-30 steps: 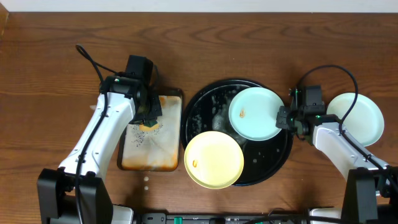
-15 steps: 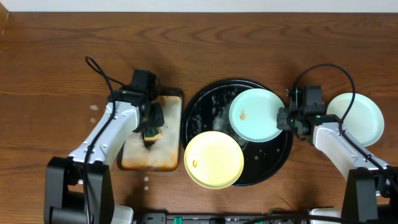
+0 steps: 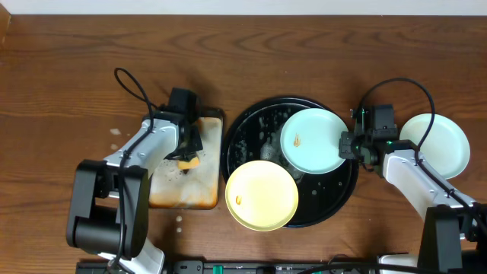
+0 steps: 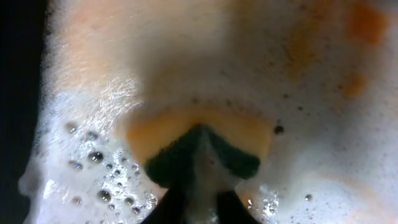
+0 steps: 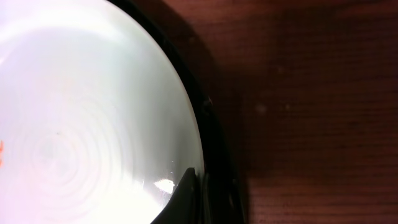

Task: Clean dirty plates on tray and stack at the side
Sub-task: 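Dip the sponge into the soapy tray with the left gripper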

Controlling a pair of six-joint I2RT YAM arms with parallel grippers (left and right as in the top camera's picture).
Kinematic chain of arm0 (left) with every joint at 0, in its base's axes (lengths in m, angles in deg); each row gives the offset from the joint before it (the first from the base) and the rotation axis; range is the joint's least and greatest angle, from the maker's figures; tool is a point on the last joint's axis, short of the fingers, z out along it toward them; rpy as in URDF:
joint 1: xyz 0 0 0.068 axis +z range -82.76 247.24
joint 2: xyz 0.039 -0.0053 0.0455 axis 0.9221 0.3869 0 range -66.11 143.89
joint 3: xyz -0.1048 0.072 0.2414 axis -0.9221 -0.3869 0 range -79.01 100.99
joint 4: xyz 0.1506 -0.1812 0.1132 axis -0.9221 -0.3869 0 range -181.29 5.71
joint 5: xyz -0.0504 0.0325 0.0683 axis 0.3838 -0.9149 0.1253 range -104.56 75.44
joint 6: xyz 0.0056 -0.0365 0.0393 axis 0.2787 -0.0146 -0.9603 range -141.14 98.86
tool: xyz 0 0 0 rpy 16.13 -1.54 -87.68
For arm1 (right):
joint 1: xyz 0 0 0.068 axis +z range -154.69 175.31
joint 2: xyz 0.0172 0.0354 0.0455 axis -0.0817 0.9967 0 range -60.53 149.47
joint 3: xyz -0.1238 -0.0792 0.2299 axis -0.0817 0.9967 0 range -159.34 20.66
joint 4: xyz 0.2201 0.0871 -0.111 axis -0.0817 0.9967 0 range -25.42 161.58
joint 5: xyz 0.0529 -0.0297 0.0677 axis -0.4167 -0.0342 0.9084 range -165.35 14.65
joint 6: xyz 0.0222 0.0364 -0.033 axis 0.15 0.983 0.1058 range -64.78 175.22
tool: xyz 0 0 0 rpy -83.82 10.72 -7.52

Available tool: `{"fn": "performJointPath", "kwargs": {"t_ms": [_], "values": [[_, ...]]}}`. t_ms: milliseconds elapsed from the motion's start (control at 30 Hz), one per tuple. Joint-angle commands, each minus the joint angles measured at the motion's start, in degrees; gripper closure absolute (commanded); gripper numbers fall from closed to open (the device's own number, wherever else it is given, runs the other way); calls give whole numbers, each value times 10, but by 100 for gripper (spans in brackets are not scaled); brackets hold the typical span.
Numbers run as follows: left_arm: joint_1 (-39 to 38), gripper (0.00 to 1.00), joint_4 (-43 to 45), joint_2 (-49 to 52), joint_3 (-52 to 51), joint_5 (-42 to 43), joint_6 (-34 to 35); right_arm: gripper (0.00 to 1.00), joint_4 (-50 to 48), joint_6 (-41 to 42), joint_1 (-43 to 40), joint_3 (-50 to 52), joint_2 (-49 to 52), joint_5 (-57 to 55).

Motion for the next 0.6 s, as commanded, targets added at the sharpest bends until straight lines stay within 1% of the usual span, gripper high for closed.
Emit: {"fn": "performJointPath", "kwargs": {"t_ms": [0,133,267,367,467,567], "values": [[1,92,3,50,-13,40,-11,99,1,-4,2,0,-2,-9],[1,92,-19,25,-3,40,-13,99,1,-4,2,0,-2,-9],[1,65,-76,-24,27,40,-18,99,1,-4,2,0,-2,-9],[1,53,-106,-68,35,40,-20,99,1,-4,2,0,-2,-9],[1,51,-124,-92,35,41,-19,99,1,-4,2,0,-2,-9],[1,51,-135,-90,30,40,-15,99,1,-4,2,0,-2,-9]]}}
